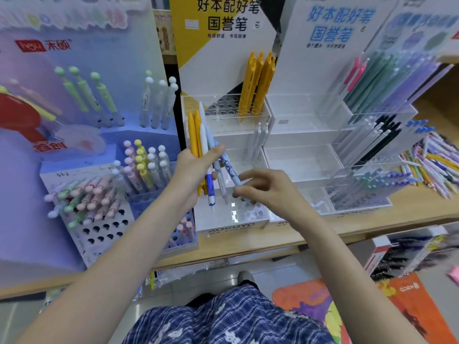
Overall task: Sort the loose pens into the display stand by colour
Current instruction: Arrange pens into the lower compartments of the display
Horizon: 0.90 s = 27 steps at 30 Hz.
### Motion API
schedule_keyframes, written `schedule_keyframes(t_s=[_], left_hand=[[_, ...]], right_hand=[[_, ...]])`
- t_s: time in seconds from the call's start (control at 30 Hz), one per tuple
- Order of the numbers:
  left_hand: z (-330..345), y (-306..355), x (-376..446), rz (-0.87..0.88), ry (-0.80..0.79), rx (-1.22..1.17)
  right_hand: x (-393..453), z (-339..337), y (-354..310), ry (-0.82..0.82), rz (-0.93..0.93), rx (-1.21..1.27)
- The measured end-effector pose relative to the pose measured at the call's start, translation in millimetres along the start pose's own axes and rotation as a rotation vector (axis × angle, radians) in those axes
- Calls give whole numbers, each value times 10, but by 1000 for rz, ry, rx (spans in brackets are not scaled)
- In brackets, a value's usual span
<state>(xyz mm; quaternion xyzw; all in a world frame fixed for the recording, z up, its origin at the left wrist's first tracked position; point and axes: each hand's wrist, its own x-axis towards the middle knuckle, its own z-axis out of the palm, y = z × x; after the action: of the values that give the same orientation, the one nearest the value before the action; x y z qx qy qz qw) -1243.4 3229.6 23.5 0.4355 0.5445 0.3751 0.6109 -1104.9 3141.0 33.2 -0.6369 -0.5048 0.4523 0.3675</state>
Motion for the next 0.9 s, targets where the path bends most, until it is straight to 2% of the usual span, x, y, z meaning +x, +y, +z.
schedule_keyframes(t_s=[0.13,0.27,0.37,0.53,0.63,0.7,0.77,0.87,0.9], left_hand=[[155,102,28,32,3,-94],[249,231,24,64,-7,-211],[332,252,45,107,-20,-132],[658,196,15,220,-37,71],[783,170,28,204,-59,111],[803,147,23,184,-88,115],[791,123,23,162,-82,80],[748,80,19,118,-51,19],[737,71,20,101,-45,-2]], right_hand=[[28,-224,5,180,-31,165],[66,-499,60,193,-59,146],[97,-617,141,170,-77,9],[197,-627,166,217,-249,-312],[228,-732,231,260,-311,-431],[234,-877,284,247,-276,-483],[262,-1045,293,308,-207,-363],[372,-1205,337,381,-113,104],[421,-1215,370,406,-102,168]])
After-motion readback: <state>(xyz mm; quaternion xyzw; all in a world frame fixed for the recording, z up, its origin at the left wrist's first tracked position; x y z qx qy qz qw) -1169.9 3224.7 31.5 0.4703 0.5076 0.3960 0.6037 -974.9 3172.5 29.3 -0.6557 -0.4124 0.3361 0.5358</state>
